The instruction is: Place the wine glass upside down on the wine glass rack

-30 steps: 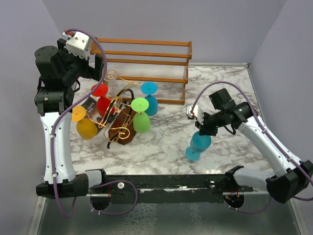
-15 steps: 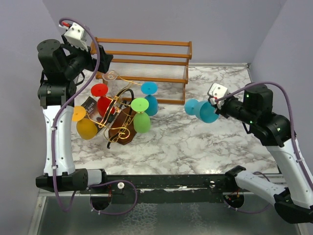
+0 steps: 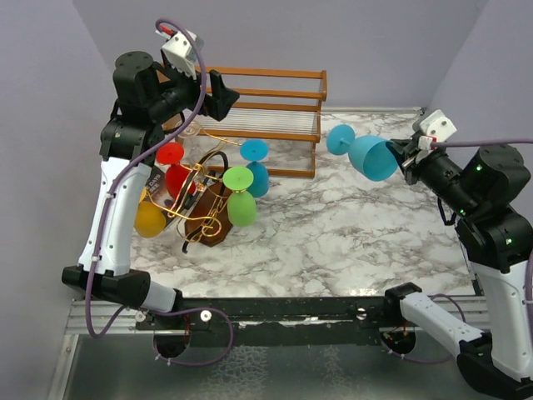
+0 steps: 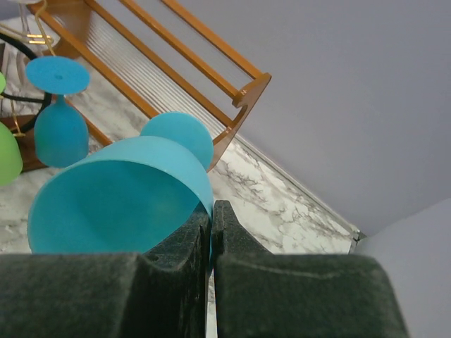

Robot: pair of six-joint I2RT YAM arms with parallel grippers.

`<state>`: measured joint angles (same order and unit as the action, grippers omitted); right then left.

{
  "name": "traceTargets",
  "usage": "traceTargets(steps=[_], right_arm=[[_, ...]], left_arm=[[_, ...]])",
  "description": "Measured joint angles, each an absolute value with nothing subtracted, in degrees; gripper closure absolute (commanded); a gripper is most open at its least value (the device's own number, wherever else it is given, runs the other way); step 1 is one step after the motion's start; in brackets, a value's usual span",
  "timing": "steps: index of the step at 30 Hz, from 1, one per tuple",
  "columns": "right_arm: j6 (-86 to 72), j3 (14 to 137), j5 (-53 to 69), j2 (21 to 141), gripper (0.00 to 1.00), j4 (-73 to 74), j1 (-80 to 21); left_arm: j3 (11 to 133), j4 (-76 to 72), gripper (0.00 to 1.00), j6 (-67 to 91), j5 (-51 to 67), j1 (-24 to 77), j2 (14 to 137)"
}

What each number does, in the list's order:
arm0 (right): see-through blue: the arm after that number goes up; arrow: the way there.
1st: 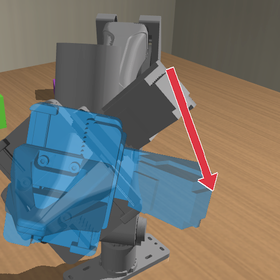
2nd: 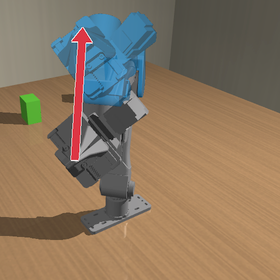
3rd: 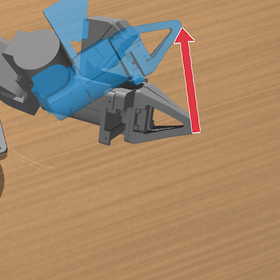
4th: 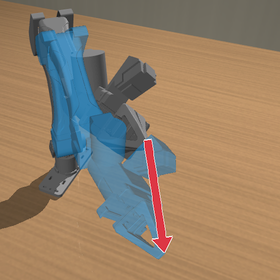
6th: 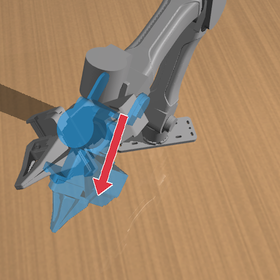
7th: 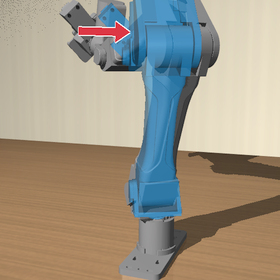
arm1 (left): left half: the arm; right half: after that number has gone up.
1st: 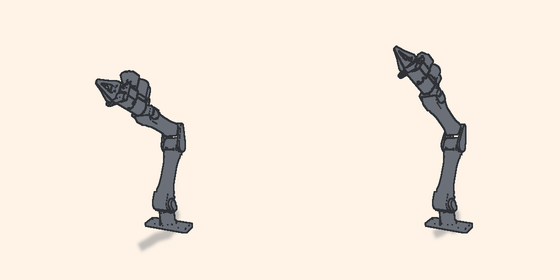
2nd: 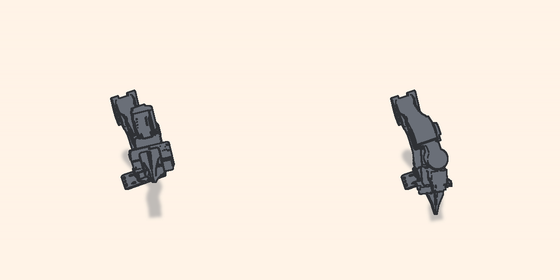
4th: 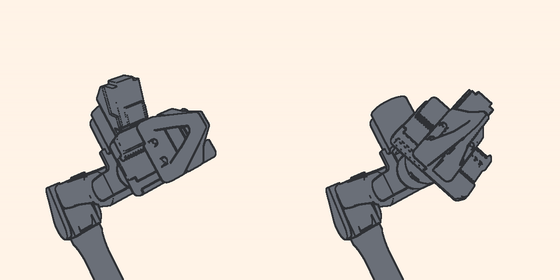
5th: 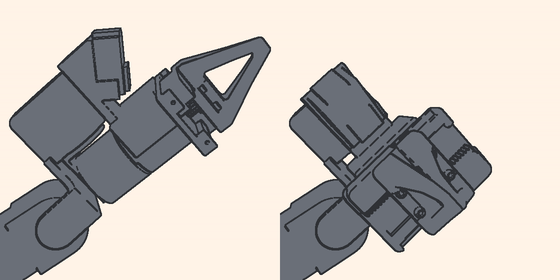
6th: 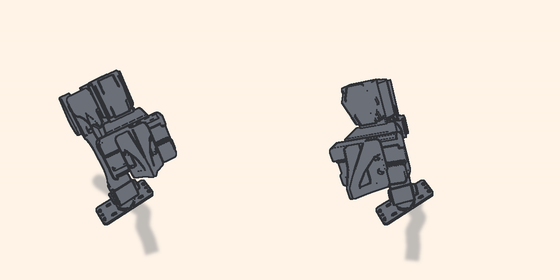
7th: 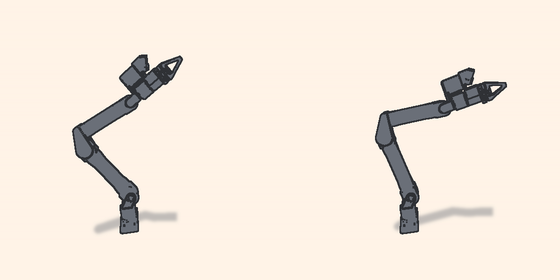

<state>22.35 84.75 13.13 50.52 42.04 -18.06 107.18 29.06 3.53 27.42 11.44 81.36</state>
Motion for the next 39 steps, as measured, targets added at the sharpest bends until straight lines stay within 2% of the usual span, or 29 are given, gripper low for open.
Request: traceTargets(steps=[10, 23, 28, 39], right_arm=[[17.9, 85.2, 17.9, 52.2, 0.99, 37.8, -15.6], [16.0, 89.1, 22.7, 57.3, 0.99, 34.5, -15.6], [15.4, 90.8, 24.4, 57.6, 0.99, 34.3, -15.6], [15.0, 91.1, 26.7, 58.0, 0.99, 34.2, -15.6]], left_arm=[[108.3, 28.0, 0.02, 8.2, 27.6, 20.0, 84.8], [108.7, 23.0, 0.11, 15.9, 30.7, 28.4, 88.0], [105.6, 20.0, 0.22, 19.4, 32.6, 30.0, 88.7], [99.3, 14.7, 0.56, 26.9, 36.9, 30.5, 90.8]])
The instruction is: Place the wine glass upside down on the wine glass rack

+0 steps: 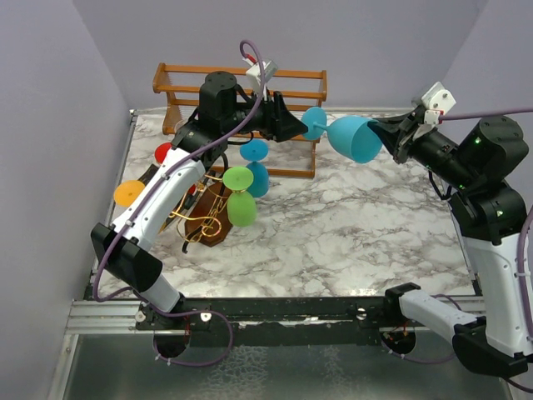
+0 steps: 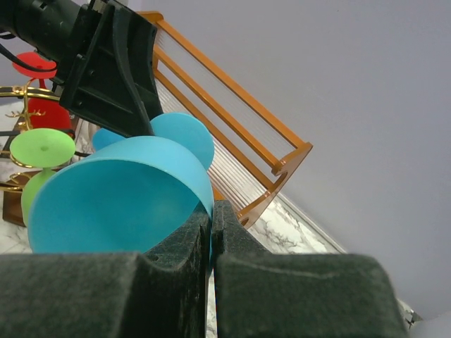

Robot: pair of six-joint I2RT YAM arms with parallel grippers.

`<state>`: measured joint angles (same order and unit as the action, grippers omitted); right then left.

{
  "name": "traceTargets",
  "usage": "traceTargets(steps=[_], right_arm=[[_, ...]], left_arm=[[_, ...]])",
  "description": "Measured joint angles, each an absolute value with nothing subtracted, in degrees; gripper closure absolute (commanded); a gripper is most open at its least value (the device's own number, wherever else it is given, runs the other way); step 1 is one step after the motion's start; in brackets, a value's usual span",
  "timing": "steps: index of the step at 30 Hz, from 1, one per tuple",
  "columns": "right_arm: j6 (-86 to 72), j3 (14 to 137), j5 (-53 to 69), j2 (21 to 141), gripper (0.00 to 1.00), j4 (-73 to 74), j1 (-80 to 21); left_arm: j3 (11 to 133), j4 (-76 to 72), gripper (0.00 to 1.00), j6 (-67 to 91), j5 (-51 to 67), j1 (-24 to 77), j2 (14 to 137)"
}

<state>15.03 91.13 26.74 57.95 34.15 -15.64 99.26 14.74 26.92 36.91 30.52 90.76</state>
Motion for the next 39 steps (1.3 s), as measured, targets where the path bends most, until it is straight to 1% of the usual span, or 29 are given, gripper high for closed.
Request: traceTargets(steps=[10, 12, 14, 16, 17, 19, 25, 27, 30, 33, 39], right_arm=[[15.0, 89.6, 27.7, 57.7, 0.99, 33.6, -15.6], [15.0, 89.3, 27.9, 57.6, 0.99, 33.4, -15.6], [15.0, 89.0, 28.0, 57.4, 0.99, 33.1, -15.6], [15.0, 88.8, 28.2, 57.1, 0.98, 33.1, -15.6], [15.0, 88.6, 28.2, 56.9, 0.95, 33.1, -15.6], [15.0, 88.0, 28.2, 56.4, 0.85, 33.0, -15.6], [15.7, 87.8, 28.2, 55.8, 0.39, 33.2, -14.7], [16.3, 87.8, 28.2, 55.4, 0.29, 33.4, -14.0], [17.5, 87.1, 27.9, 53.9, 0.18, 33.8, -12.8], [19.3, 85.4, 27.0, 51.5, 0.12, 34.9, -11.9], [22.8, 79.5, 23.5, 46.6, 0.10, 35.9, -11.5]], left_arm=[[98.4, 10.8, 0.90, 31.1, 40.4, 30.5, 90.8], [98.3, 10.3, 0.94, 31.7, 41.0, 30.5, 90.8], [98.1, 9.5, 1.00, 32.2, 41.3, 30.5, 90.8], [97.7, 9.0, 1.00, 32.8, 41.5, 30.5, 90.8], [97.6, 8.8, 1.00, 33.0, 41.6, 30.5, 90.8], [97.4, 8.5, 1.00, 33.1, 41.7, 30.5, 90.8], [97.4, 9.0, 1.00, 31.0, 41.5, 30.5, 90.7], [97.4, 10.3, 1.00, 29.6, 40.9, 30.4, 90.5], [98.1, 12.8, 1.00, 27.0, 39.2, 29.9, 90.3], [99.6, 15.9, 1.00, 23.6, 36.5, 28.9, 89.8], [103.7, 23.1, 1.00, 12.7, 28.3, 27.2, 86.4]])
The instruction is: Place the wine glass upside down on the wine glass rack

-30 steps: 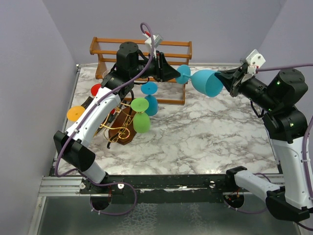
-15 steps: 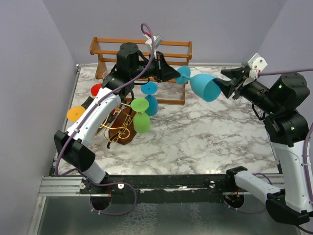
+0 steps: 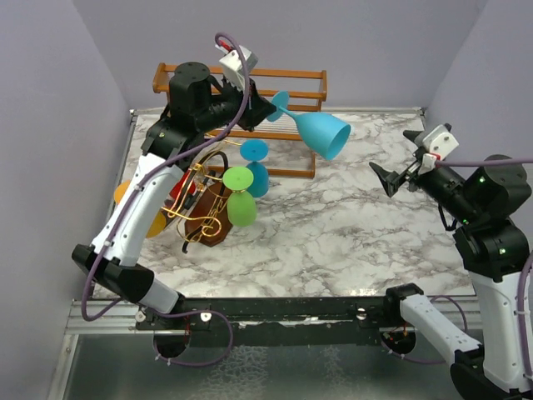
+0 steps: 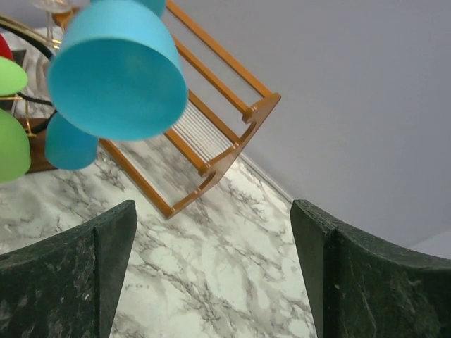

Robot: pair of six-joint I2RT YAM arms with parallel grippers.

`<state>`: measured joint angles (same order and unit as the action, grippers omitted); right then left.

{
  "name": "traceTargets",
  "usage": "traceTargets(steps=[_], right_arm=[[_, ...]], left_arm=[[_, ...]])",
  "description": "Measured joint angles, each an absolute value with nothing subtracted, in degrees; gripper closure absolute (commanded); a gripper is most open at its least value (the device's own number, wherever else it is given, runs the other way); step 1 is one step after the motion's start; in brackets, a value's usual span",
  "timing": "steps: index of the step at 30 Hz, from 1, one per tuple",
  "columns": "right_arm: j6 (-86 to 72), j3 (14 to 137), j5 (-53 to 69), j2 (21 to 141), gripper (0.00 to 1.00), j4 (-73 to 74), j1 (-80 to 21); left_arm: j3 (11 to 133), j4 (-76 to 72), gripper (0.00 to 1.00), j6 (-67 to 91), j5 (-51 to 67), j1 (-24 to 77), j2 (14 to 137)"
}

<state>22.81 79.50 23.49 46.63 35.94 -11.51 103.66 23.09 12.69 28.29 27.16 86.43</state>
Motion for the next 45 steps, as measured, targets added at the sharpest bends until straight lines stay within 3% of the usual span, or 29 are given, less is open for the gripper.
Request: traceTargets(steps=[14, 24, 35, 45], right_arm=[[27.7, 59.5, 22.0, 51.4, 0.10, 30.4, -11.5], [24.4, 53.6, 24.6, 51.9, 0.10, 23.1, -11.5], [24.1, 49.8, 25.2, 51.4, 0.10, 20.7, -11.5], [24.3, 49.7, 25.3, 51.3, 0.10, 20.3, -11.5]], left_arm=[[107.2, 45.1, 1.00, -23.9, 25.5, 28.6, 74.9], [107.2, 62.3, 1.00, -44.4, 26.2, 28.6, 68.6], [103.4, 77.1, 1.00, -61.6, 32.8, 28.5, 62.1], [99.2, 80.7, 1.00, -64.5, 33.6, 27.8, 53.8]])
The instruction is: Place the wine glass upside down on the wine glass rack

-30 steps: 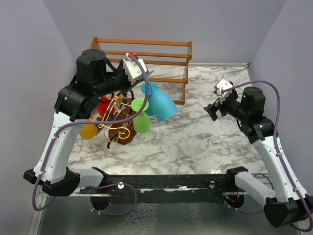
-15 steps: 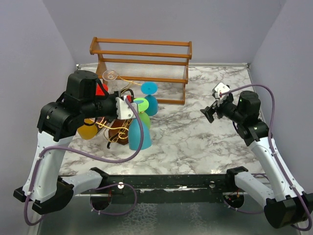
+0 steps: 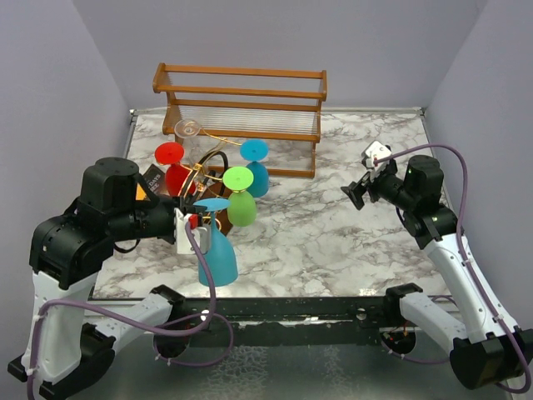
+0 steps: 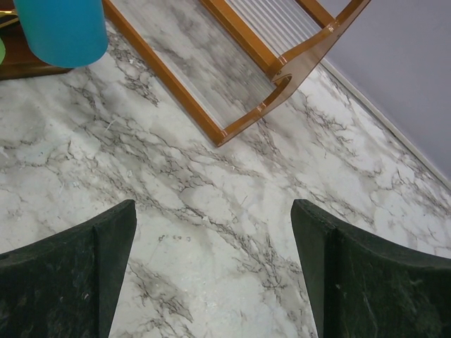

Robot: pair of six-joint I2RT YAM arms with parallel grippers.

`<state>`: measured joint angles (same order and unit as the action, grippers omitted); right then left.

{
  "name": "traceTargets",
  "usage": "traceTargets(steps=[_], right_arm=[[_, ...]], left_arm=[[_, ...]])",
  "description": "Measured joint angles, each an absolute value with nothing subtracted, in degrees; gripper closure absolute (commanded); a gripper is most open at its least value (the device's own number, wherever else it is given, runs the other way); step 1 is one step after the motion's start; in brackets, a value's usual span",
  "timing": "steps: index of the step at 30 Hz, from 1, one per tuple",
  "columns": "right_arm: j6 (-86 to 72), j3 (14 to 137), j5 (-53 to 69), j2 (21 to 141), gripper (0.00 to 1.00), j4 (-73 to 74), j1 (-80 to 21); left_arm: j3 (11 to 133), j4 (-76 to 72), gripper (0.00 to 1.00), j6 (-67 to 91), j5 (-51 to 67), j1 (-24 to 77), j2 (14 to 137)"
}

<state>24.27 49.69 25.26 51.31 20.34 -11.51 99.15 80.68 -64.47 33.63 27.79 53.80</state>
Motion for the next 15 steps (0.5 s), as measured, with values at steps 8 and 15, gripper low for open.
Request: traceTargets(steps=[8, 15], right_arm=[[24.3, 49.5, 25.3, 51.5, 0.10, 20.1, -11.5], [24.4, 49.5, 25.2, 52.1, 0.10, 20.0, -11.5]], left_arm=[[95.8, 81.6, 1.00, -63.8, 29.5, 26.0, 50.2], [94.4, 81.7, 1.00, -62.7, 25.1, 25.8, 48.7]])
